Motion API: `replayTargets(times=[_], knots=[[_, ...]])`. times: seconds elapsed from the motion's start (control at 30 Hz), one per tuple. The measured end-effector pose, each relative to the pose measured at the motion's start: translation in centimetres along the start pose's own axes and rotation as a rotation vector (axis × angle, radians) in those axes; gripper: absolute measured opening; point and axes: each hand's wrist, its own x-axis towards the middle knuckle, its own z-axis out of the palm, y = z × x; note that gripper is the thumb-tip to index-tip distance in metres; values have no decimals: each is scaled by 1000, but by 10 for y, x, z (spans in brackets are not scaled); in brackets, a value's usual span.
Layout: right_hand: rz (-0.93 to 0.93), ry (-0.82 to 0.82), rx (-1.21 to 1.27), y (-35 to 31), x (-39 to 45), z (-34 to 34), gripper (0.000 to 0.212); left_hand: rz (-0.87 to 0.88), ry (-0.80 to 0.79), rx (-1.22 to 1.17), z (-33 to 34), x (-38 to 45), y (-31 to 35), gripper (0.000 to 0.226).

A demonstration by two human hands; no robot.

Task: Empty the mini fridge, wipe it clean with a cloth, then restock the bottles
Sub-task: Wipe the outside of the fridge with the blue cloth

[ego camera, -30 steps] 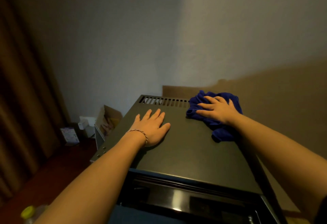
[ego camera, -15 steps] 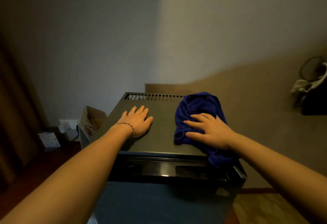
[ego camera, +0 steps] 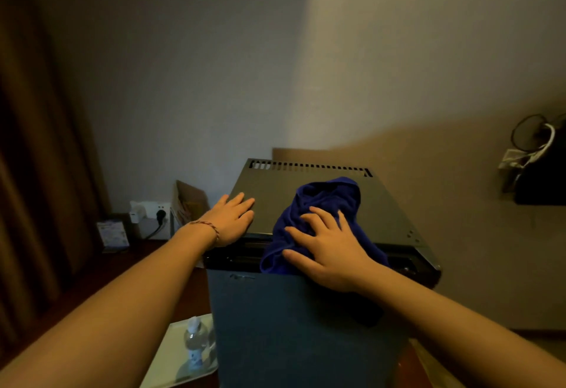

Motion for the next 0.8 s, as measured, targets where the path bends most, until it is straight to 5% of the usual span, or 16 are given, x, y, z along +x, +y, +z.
replayTargets(times=[0.4, 0.63, 0.8], knots=[[5, -34, -40, -86, 78, 11, 62, -194, 127, -643, 14, -44, -32, 70], [25, 50, 42, -54, 48, 9, 61, -102, 112, -381, 4, -48, -2, 52], [181, 52, 96, 11, 18, 1, 76, -107, 41, -26, 9, -32, 8, 69]])
